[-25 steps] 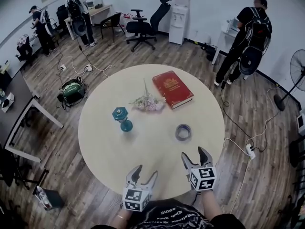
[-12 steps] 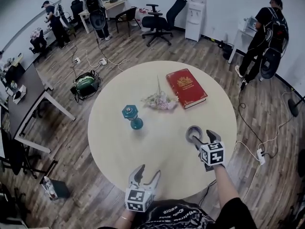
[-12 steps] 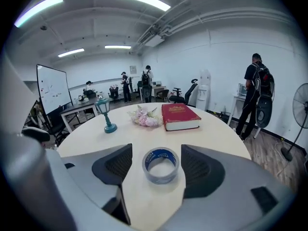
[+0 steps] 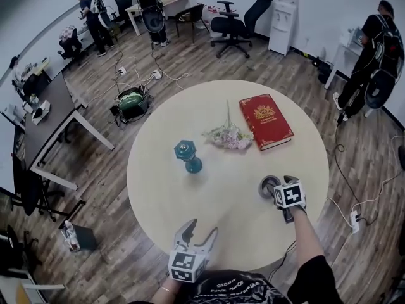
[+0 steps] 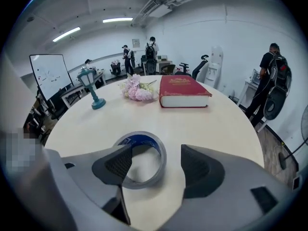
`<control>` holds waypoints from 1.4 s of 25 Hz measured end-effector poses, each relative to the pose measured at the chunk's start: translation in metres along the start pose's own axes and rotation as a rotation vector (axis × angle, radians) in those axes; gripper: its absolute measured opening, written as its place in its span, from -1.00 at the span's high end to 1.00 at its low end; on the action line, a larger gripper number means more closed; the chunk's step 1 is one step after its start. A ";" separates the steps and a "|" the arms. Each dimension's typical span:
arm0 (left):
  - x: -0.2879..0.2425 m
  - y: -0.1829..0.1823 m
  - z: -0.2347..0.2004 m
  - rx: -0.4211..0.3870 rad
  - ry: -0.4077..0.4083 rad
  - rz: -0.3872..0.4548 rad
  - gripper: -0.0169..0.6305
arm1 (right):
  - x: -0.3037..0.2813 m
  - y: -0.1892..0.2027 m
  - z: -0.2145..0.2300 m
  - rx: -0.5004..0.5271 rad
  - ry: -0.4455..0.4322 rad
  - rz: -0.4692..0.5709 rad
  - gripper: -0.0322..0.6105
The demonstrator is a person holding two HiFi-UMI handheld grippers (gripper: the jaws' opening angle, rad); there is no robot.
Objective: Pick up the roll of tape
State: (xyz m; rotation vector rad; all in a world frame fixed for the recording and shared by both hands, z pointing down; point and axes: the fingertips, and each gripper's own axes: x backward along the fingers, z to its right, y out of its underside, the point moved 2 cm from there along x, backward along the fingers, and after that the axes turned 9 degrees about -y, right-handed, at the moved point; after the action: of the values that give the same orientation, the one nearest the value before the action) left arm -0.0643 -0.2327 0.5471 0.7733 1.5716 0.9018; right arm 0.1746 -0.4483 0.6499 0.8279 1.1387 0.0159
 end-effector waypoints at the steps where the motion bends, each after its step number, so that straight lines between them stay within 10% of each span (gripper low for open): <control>1: -0.002 -0.001 0.000 0.001 -0.002 -0.001 0.04 | -0.005 0.000 0.003 0.009 -0.004 -0.025 -0.11; 17: -0.018 0.009 -0.003 0.009 -0.024 -0.054 0.04 | -0.041 0.008 0.015 0.049 -0.042 -0.130 0.01; 24: -0.018 0.014 -0.001 0.004 -0.026 -0.063 0.04 | -0.046 0.007 -0.006 0.208 -0.021 -0.155 0.68; 35: -0.011 0.013 -0.004 0.003 -0.019 -0.049 0.04 | -0.022 -0.017 -0.007 0.131 0.103 -0.001 0.70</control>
State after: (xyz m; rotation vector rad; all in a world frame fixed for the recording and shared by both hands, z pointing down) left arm -0.0666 -0.2361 0.5641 0.7406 1.5690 0.8537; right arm 0.1530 -0.4653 0.6560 0.9512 1.2469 -0.0173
